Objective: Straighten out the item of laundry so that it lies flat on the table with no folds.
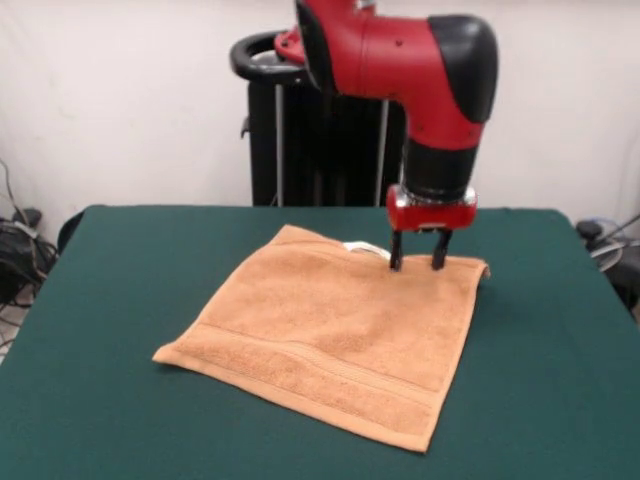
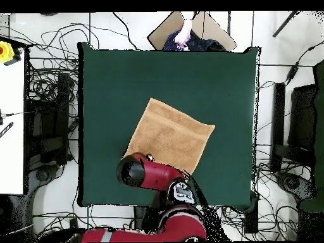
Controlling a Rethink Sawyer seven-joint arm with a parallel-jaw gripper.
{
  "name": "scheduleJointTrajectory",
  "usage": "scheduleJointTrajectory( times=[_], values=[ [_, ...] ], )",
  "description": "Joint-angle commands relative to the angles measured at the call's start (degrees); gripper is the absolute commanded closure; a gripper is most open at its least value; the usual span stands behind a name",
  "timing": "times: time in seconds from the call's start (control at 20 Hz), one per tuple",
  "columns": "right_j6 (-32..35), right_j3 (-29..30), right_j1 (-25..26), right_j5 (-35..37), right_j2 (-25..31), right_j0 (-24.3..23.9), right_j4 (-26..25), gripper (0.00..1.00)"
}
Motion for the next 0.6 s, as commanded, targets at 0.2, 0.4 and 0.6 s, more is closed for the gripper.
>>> scheduleJointTrajectory(
  times=[0.2, 0.4, 0.6],
  values=[
    [8.2, 6.4, -6.3, 6.8, -7.8, -3.2, -4.2, 0.00],
    [8.2, 5.4, -4.0, 4.4, -8.0, -4.8, -5.8, 0.00],
    [8.1, 2.8, -1.6, 3.4, -8.1, -5.8, -6.6, 0.00]
  ],
)
